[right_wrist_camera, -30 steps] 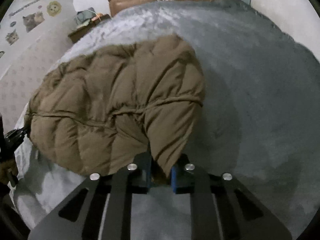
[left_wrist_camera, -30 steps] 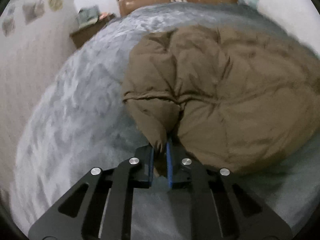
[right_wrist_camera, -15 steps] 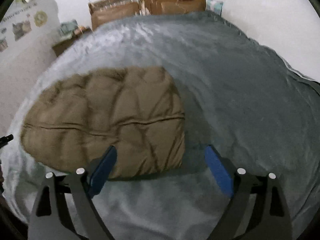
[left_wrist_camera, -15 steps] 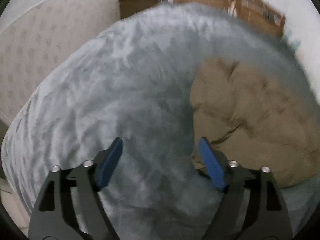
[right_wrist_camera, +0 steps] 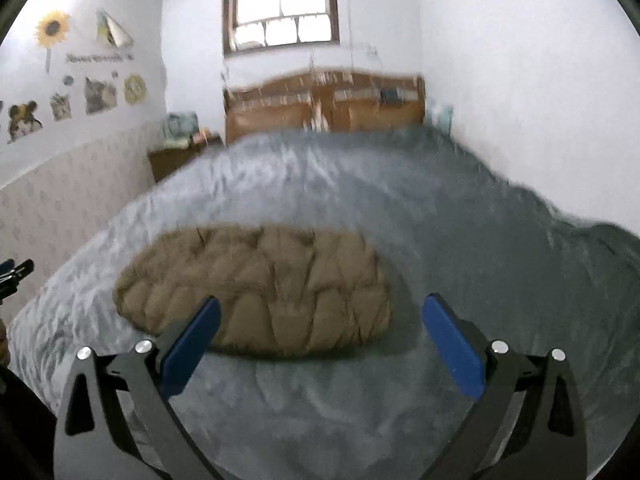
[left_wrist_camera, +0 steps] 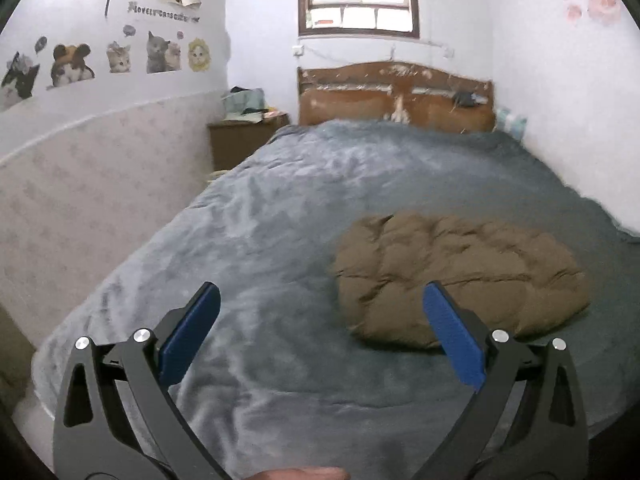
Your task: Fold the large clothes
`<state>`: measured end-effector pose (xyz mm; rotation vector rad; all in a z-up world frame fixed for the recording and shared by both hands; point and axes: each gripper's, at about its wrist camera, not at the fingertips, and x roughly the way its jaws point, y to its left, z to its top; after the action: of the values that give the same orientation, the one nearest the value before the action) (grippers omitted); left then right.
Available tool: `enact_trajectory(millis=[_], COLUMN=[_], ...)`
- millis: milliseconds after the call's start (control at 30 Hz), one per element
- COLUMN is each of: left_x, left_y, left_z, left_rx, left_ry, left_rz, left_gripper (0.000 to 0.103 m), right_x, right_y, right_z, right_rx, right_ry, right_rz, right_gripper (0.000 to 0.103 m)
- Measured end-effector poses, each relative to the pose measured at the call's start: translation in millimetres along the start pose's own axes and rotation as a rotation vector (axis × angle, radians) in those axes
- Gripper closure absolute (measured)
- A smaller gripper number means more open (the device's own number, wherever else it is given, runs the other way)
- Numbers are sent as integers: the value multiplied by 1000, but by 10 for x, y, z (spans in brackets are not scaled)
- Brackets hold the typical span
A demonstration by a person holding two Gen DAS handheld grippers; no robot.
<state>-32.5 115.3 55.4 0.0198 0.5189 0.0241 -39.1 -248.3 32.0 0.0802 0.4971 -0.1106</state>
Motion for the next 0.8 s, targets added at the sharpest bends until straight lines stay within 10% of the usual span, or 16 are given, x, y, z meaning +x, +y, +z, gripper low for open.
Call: enact_trajectory(millis=[400,800], left_x=[481,719], left_y=[-400,-244], left_z=[-362,-373], left_rx=[252,129], left_ry=[-57,-29], left_rz=[93,1], left_gripper=[3,3], right_x=[555,759], right_y=[-223,-211], right_z=[-166,-256], right_rx=[-31,-22], right_ry=[167,234], right_rz=[-101,-82], right_gripper=[2,2])
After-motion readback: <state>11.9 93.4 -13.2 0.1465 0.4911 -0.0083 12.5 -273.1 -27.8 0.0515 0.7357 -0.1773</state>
